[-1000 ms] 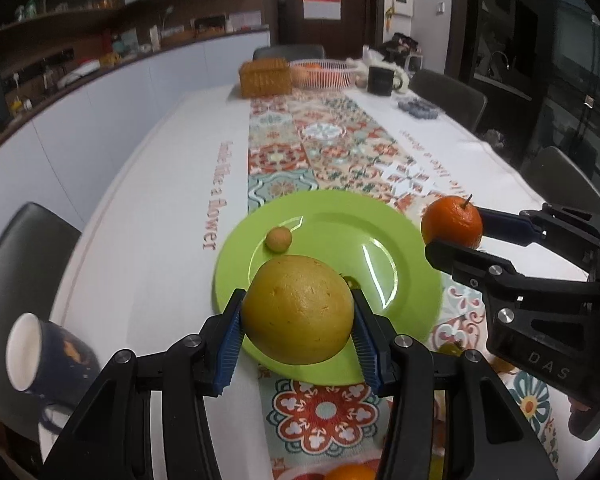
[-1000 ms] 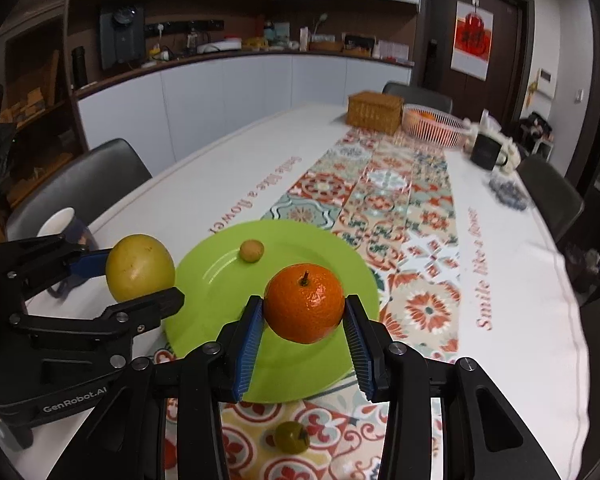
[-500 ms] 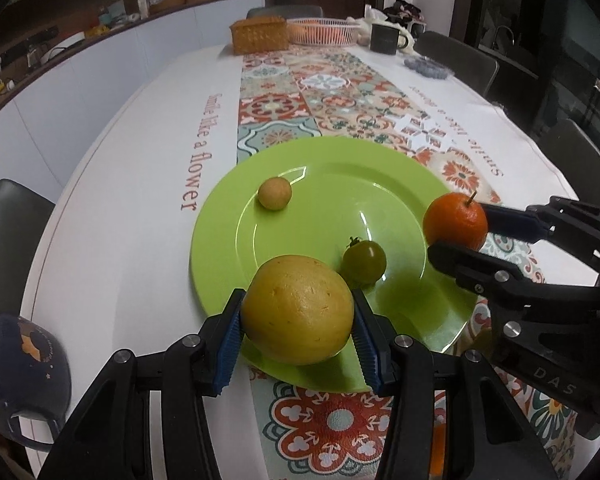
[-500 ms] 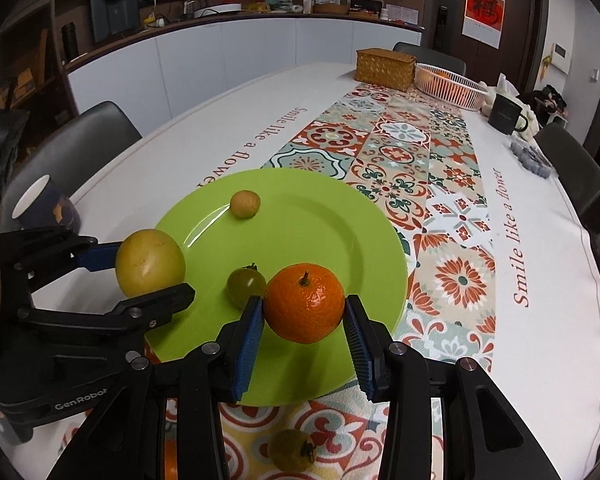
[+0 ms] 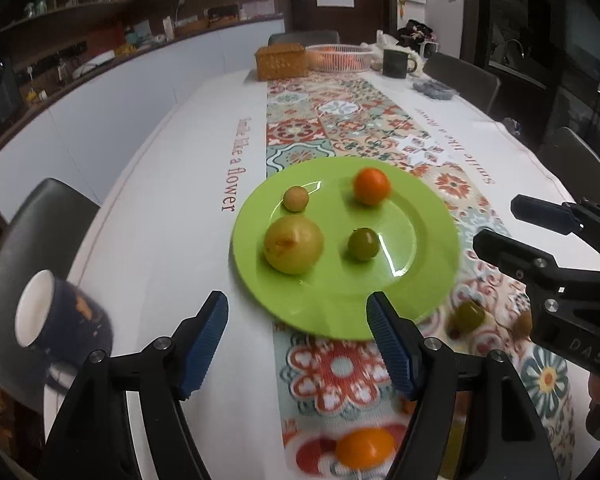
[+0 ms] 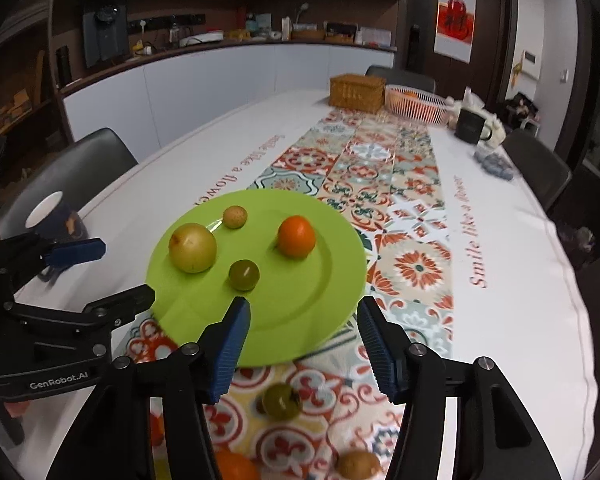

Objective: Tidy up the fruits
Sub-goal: 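Carry the pomelo and tangerine onto the green plate and open both tools, then withdraw both tools and reach toward the green apple and another kiwi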

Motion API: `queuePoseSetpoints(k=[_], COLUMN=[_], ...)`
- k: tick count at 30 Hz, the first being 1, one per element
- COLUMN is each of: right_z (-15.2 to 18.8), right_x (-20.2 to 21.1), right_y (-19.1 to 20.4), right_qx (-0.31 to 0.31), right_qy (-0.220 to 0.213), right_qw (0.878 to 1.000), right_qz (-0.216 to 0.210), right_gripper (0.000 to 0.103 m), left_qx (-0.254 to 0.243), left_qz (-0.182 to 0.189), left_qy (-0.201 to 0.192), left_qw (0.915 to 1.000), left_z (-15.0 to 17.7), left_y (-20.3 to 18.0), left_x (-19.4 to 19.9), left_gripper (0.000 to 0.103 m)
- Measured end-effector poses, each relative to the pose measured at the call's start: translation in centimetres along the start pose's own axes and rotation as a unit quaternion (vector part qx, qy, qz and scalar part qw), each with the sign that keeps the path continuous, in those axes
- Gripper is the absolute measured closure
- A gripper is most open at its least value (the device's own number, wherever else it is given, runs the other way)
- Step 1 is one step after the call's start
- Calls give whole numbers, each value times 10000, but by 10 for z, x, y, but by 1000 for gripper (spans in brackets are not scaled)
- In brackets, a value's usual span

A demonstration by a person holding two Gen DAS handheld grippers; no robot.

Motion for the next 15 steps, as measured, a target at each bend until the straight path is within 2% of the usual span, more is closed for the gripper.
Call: queuePoseSetpoints(k=[9,12,15], right_z=[11,12,13], right_x=[55,73,90], right_y=[21,26,30], right_qx=[57,70,119], right_qy=[-427,-561,-689], right_qw=[9991,9984,9976], right_qz=[-2,2,12], right_gripper=[40,36,36], left_qx=[127,234,392], left_qz=[-20,-69,-98], left_qy=[-372,-428,-420], left_qw=[9992,9988,9983], left_z=[12,15,18], left_y=[7,9,11], left_x=[62,80,95], left_gripper=[23,19,16])
Point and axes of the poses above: each gripper's, at about its wrist camera, not at the fingertips, and x roughly against the way its jaws point, y to its left, z to its underside, the point moved 6 cm from there along -x, roughly the way its jaws point, and after that the axes turned 13 degrees about -z, right-handed, at the moved point
